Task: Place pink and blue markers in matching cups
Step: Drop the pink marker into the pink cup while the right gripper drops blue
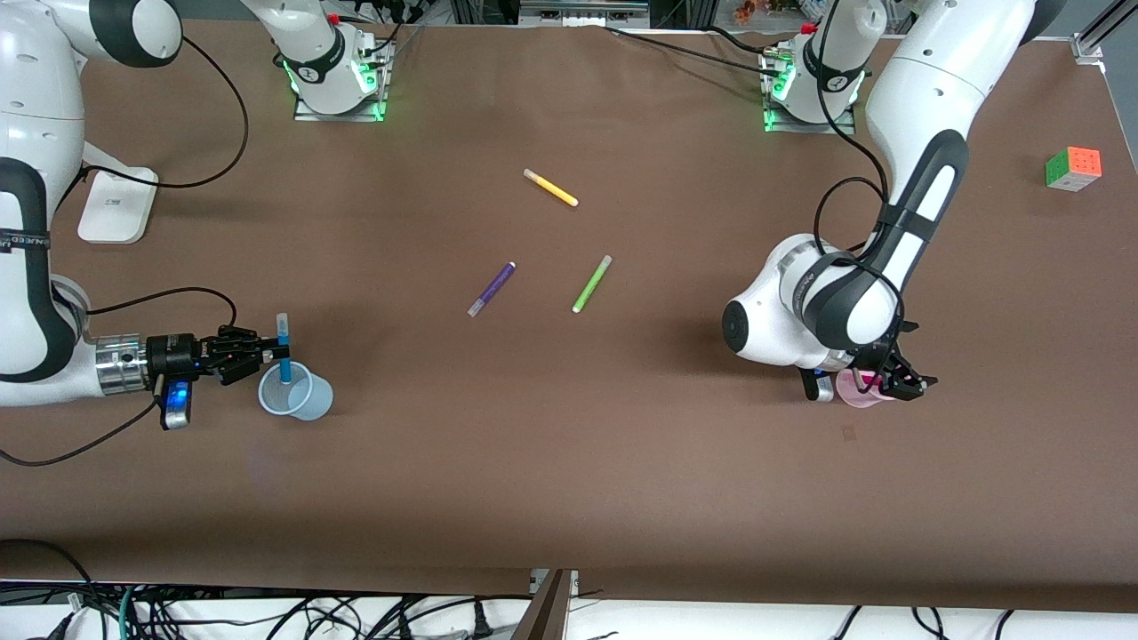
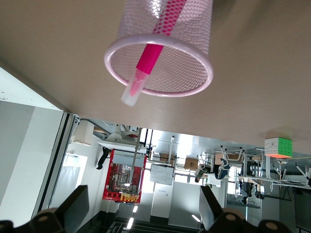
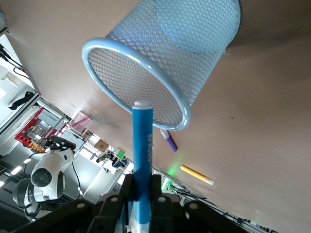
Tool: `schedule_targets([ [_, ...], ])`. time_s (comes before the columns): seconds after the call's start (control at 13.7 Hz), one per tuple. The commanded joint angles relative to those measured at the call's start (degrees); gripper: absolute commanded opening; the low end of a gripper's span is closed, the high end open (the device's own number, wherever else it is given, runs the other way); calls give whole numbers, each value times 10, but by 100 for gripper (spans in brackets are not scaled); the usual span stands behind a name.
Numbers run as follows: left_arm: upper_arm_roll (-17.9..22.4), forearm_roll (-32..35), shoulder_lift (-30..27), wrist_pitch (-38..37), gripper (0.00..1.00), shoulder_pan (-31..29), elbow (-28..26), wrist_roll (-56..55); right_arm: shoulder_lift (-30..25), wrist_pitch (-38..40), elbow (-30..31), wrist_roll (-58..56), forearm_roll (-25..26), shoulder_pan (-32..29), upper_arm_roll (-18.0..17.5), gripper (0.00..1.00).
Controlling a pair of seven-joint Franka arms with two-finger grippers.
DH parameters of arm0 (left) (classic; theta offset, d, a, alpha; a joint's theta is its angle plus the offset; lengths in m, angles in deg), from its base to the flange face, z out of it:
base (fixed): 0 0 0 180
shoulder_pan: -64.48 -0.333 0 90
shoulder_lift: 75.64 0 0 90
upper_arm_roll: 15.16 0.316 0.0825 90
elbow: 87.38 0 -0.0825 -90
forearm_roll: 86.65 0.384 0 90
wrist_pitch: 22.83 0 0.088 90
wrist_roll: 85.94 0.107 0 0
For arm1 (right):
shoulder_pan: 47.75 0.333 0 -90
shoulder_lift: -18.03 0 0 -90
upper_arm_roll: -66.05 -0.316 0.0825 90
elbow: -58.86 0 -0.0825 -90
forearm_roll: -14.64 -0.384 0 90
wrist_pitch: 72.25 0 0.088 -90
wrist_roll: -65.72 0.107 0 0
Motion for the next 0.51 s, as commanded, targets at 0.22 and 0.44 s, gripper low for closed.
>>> schedule_targets([
  [0.22,0,-17,-10,-11,100,3,11,7,9,4,-13,-8,-11,-9,-5,67],
  [0.44,-1,-17,-11,-11,100,1,11,7,9,4,-14,-8,-11,-8,-4,71],
])
